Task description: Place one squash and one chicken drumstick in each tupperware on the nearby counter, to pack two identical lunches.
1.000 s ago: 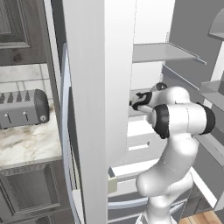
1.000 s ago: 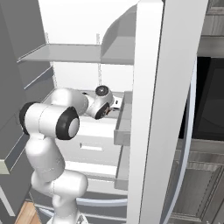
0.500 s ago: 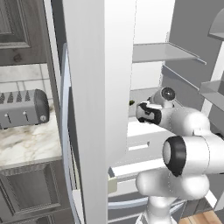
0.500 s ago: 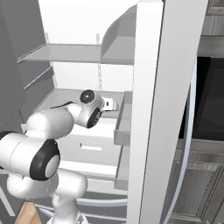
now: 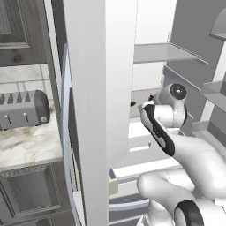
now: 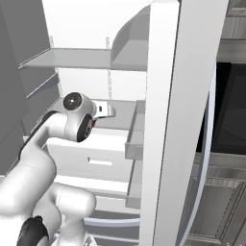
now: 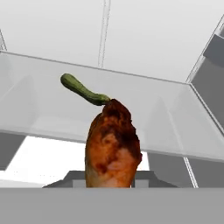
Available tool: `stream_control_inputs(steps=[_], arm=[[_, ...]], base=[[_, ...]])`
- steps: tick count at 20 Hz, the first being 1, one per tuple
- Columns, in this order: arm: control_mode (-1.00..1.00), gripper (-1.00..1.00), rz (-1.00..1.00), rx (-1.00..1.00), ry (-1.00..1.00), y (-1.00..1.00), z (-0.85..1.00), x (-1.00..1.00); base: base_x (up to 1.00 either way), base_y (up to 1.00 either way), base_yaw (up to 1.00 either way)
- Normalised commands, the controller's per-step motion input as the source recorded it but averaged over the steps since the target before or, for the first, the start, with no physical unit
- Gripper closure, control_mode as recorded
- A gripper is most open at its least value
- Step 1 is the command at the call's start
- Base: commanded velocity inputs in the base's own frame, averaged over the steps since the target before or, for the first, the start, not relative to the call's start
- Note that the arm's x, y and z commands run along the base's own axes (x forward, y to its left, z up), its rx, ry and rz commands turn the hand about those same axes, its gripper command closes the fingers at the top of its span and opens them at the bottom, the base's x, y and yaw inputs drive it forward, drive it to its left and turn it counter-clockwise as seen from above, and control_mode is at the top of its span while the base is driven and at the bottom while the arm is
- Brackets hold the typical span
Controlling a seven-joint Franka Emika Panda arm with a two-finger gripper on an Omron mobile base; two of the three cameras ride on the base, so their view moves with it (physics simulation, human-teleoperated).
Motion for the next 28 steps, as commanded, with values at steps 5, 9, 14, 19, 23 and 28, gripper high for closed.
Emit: stream_control_inputs(steps=[5, 9, 14, 19, 23, 28], arm=[[-1.00, 1.00, 0.15, -0.01, 0.01, 0.15, 0.05, -1.00], [-1.00, 1.00, 0.02, -0.05, 0.00, 0.01, 0.10, -0.96], [-1.00, 1.00, 0.00, -0.06, 0.02, 0.01, 0.08, -0.74], [-1.00, 1.00, 0.00, -0.04, 0.04, 0.00, 0.19, -0.61], [1.00, 1.00, 0.00, 0.00, 0.01, 0.00, 0.00, -0.15], [1.00, 1.00, 0.00, 0.00, 0.00, 0.00, 0.00, 0.00]], base=[[0.00, 0.00, 0.00], [0.00, 0.00, 0.00], [0.00, 0.00, 0.00], [0.00, 0.00, 0.00], [-0.46, 0.00, 0.01], [-0.93, 0.00, 0.02]])
